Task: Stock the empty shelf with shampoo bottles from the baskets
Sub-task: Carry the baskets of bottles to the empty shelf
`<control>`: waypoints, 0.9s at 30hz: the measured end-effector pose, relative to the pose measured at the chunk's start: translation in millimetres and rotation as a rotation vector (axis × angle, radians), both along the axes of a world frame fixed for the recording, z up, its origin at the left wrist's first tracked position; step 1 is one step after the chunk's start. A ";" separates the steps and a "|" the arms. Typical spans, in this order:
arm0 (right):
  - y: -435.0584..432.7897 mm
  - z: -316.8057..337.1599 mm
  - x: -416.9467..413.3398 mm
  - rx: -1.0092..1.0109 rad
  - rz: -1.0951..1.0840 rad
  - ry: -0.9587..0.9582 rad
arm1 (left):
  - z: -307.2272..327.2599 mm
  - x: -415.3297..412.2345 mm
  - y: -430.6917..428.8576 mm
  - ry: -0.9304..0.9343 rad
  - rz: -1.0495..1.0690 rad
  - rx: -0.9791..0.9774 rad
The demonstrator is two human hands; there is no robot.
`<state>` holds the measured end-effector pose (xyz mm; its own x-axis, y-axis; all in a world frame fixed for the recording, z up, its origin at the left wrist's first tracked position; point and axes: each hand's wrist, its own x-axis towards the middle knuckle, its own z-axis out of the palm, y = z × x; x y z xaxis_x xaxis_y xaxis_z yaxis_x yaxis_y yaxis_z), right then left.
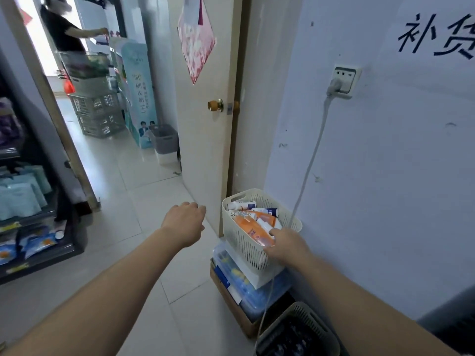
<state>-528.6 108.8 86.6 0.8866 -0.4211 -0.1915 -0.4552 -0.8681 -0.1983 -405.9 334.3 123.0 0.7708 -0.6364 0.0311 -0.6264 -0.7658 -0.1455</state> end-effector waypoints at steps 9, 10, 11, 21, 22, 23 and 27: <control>5.0 -27.7 120.7 0.024 -0.102 0.038 | -29.2 145.9 -20.1 0.088 -0.167 0.064; 3.6 -28.6 129.1 0.022 -0.121 0.049 | -32.1 158.3 -22.4 0.104 -0.185 0.071; 1.7 -29.2 136.1 0.029 -0.146 0.053 | -34.6 169.4 -25.2 0.119 -0.200 0.075; -39.2 -42.5 168.9 0.188 -0.450 0.062 | -55.3 248.1 -86.1 0.194 -0.325 0.058; -46.1 -46.3 170.5 0.207 -0.469 0.061 | -59.2 254.8 -95.7 0.203 -0.338 0.060; -53.5 -50.9 172.6 0.219 -0.490 0.056 | -63.5 261.4 -106.3 0.210 -0.348 0.064; -89.3 -77.6 183.4 0.254 -0.586 0.057 | -86.3 290.9 -155.3 0.264 -0.364 0.075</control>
